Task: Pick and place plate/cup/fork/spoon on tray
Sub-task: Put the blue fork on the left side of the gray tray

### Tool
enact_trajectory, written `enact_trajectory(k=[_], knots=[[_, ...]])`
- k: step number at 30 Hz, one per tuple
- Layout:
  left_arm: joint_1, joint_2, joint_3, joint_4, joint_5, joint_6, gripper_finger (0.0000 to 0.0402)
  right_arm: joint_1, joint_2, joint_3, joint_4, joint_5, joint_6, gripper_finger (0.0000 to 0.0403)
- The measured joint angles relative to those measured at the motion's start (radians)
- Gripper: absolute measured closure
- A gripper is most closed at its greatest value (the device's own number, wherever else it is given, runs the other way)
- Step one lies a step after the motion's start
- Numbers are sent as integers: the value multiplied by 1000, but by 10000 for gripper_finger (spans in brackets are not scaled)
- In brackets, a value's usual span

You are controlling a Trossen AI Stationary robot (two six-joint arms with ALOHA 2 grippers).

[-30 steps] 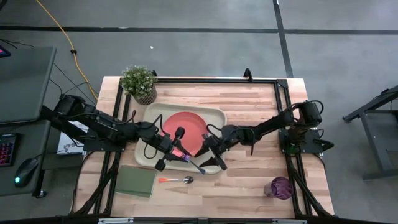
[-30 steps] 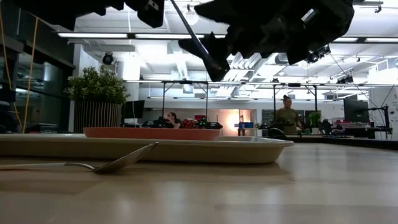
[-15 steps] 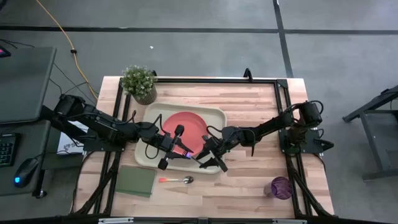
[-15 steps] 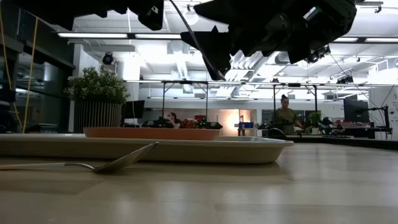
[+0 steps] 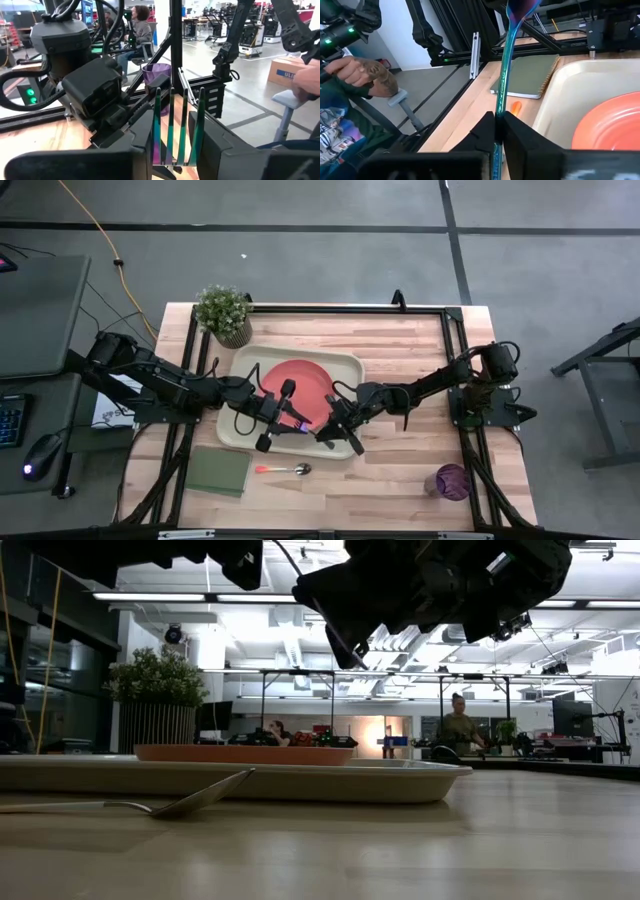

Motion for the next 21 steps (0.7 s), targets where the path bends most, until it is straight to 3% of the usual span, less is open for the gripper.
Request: enact_trajectory(k=[5,12,17,21], knots=[[0,-1,0,-2,1,-39,296,-4,-1,1,-14,0,-5,396],[0,-42,0,-25,-2,-65,228,-13,-1,1,-21,-3,-24,401],[0,-144,0,-132,-21,-70,185,-13,-1,1,-32,4,-47,401],[-13,-264,0,-251,-96,-82,173,-16,-1,1,-40,54,-57,402]])
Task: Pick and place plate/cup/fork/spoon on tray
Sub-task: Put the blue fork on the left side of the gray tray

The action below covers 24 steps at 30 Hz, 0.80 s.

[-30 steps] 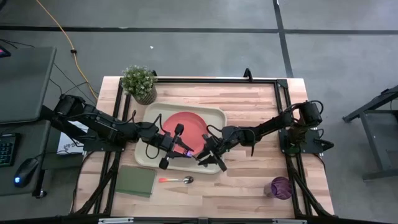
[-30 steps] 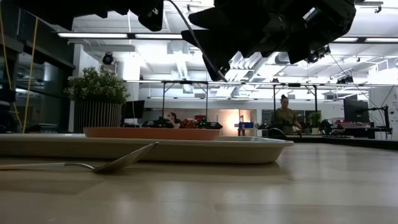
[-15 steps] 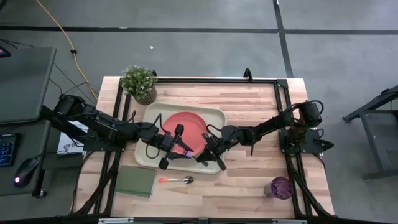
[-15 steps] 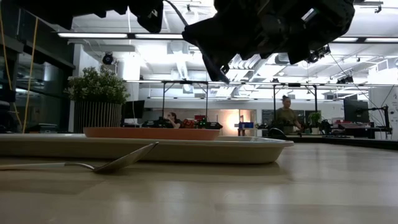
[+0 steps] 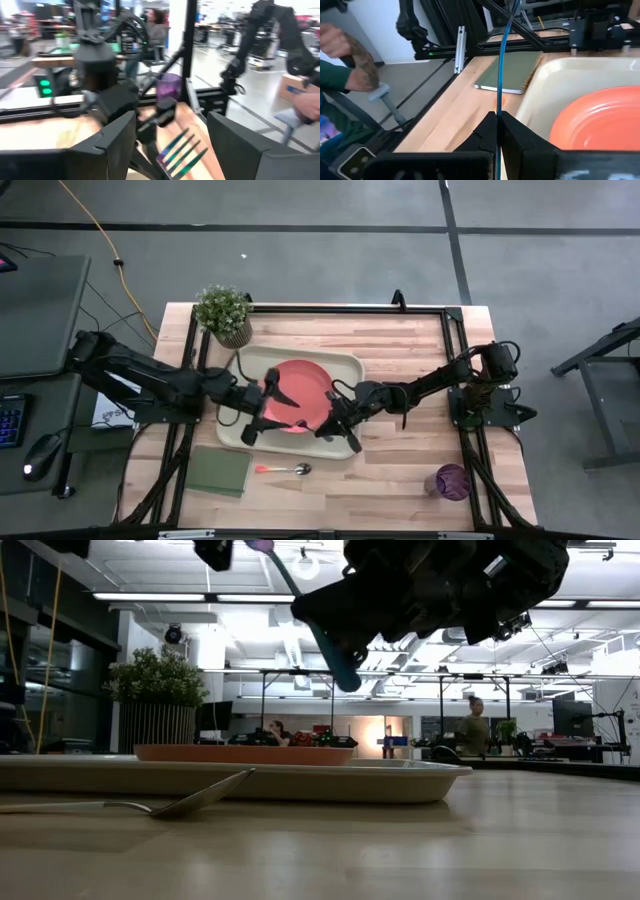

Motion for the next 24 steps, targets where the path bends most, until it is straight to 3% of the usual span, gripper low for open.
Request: enact_trajectory(k=[4,11,17,24], knots=[[-41,-98,-2,-93,-160,-14,173,-13,-1,0,-9,47,-22,402],[-108,-214,-119,20,-524,21,172,-26,-7,0,-46,125,-48,402],[-96,-303,-253,177,-551,13,172,-26,-68,-4,-124,189,-91,402],[-46,-335,-302,201,-541,-32,172,-31,-146,-8,-115,279,-186,403]])
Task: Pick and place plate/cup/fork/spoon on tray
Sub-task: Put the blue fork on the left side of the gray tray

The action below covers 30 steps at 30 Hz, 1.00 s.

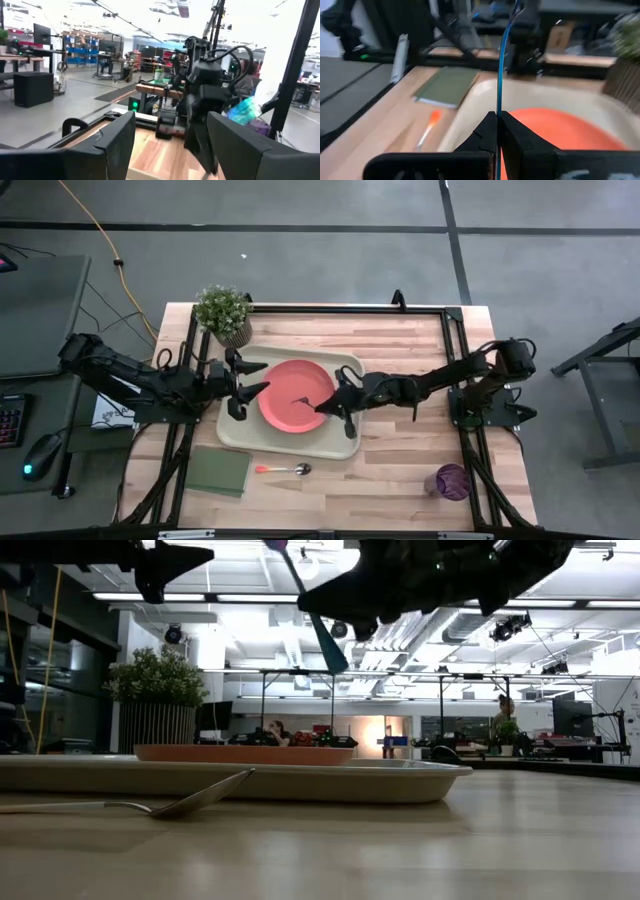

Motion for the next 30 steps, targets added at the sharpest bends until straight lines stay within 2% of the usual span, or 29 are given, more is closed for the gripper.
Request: enact_trajectory(k=[3,6,10,14,18,22,26,30], knots=[[18,14,-5,22,40,0,172,-19,-15,-48,113,62,-17,403],[42,56,-6,65,80,4,172,-46,-16,-159,338,113,10,403],[70,147,-5,149,127,29,172,-97,-16,-321,644,126,97,403],[105,284,-5,306,162,35,172,-124,-16,-411,808,127,155,403],[149,448,-5,476,236,27,172,-124,-16,-391,790,126,160,403],[193,575,4,551,302,-9,172,-124,-15,-301,663,127,135,403],[221,619,24,554,335,-43,172,-124,-14,-179,473,127,80,403],[224,620,39,557,385,-33,172,-122,1,-77,363,107,58,403]])
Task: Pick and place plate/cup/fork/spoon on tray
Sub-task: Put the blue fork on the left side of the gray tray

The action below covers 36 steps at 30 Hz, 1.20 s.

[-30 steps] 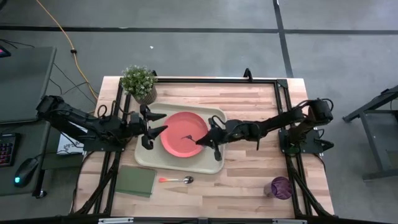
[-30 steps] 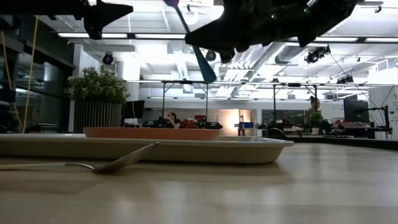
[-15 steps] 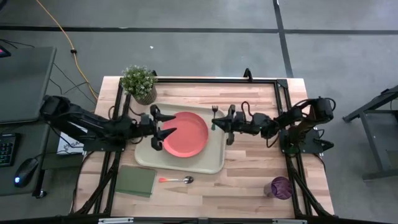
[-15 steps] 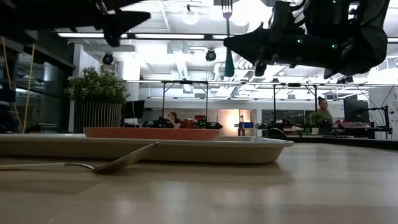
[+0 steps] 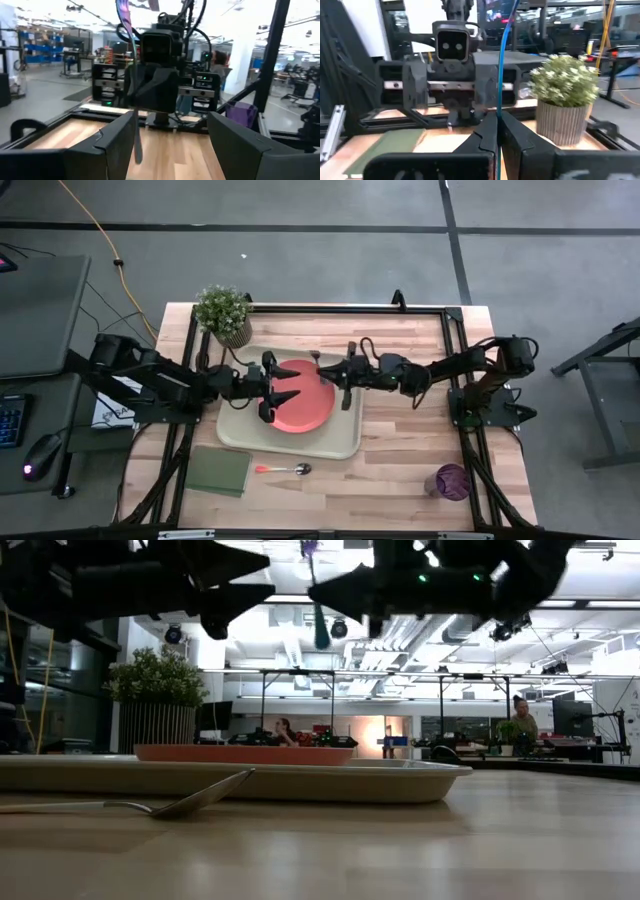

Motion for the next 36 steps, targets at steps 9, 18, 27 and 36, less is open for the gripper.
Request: enact_trajectory(k=[9,18,27,36], knots=[[0,-1,0,72,-60,-2,172,80,73,58,-27,-21,-21,403],[-30,-1,0,83,-6,12,172,89,146,118,-37,13,-5,403],[-53,0,6,88,-94,33,183,84,147,131,-55,34,16,403],[-53,0,78,-44,-134,26,249,84,147,131,-64,13,49,403]])
